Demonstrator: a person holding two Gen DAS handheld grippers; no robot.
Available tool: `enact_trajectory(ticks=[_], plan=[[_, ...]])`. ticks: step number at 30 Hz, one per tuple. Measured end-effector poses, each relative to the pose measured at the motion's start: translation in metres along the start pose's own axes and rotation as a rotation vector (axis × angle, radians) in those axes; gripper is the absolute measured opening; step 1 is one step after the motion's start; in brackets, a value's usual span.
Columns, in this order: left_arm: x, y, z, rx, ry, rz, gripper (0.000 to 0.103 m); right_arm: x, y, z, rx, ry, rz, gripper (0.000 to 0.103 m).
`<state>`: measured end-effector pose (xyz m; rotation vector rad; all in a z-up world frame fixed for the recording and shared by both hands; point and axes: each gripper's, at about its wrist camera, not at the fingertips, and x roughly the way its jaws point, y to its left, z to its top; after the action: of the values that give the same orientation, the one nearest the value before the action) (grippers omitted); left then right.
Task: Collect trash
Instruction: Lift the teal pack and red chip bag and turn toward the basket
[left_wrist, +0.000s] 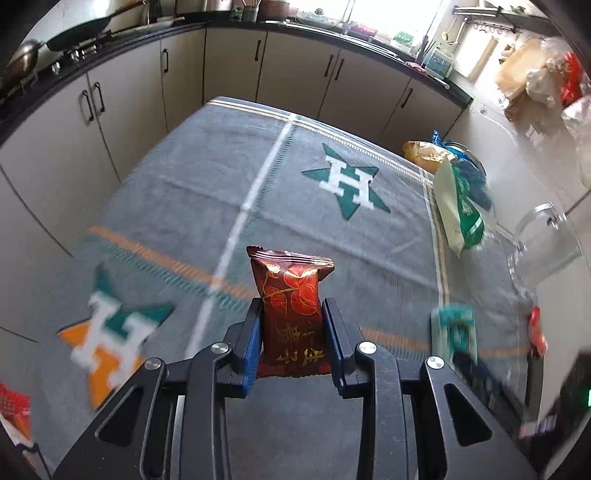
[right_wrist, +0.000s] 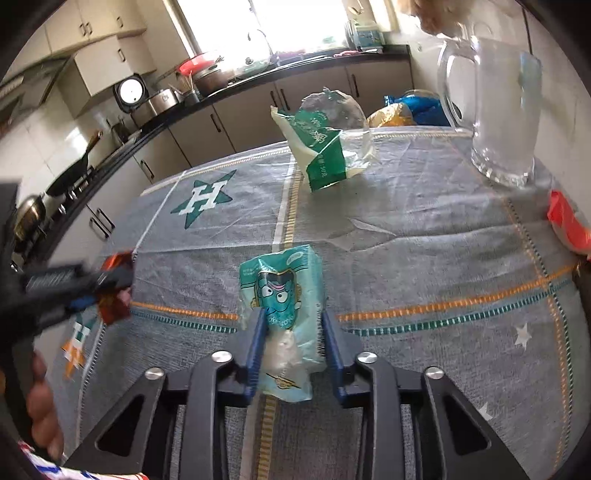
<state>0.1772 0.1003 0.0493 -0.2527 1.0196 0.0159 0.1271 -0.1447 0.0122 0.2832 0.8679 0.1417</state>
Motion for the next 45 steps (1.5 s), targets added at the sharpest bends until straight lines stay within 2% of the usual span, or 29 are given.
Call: enact_trajectory(ticks=[4,13,18,22,32,36,45], plan=[[-0.046,0.019,-0.040,0.026,-0.016,-0.025,0.030,-0.002,-0.002,-0.001,0.012,0.000,0.024,0.016],[-0.126,0.063,-0.130,-0.018,-0.106,-0.072,0.030,-0.012,0.013,-0.006,-0.040,-0.023,0.060,0.012],[-0.156,0.065,-0.169,0.031,-0.199,0.009,0.030,-0.027,0.021,-0.014,-0.061,-0.027,0.024,0.012],[-0.172,0.072,-0.192,0.036,-0.237,0.019,0.030,-0.057,0.024,-0.027,-0.072,-0.023,0.038,0.012],[-0.202,0.095,-0.233,0.014,-0.300,0.082,0.030,-0.133,0.038,-0.079,-0.065,-0.009,0.182,0.012],[-0.214,0.107,-0.240,-0.007,-0.317,0.072,0.030,-0.149,0.052,-0.108,-0.083,0.005,0.243,0.012],[-0.227,0.130,-0.250,-0.054,-0.326,0.081,0.030,-0.166,0.094,-0.163,-0.189,-0.027,0.277,0.012]])
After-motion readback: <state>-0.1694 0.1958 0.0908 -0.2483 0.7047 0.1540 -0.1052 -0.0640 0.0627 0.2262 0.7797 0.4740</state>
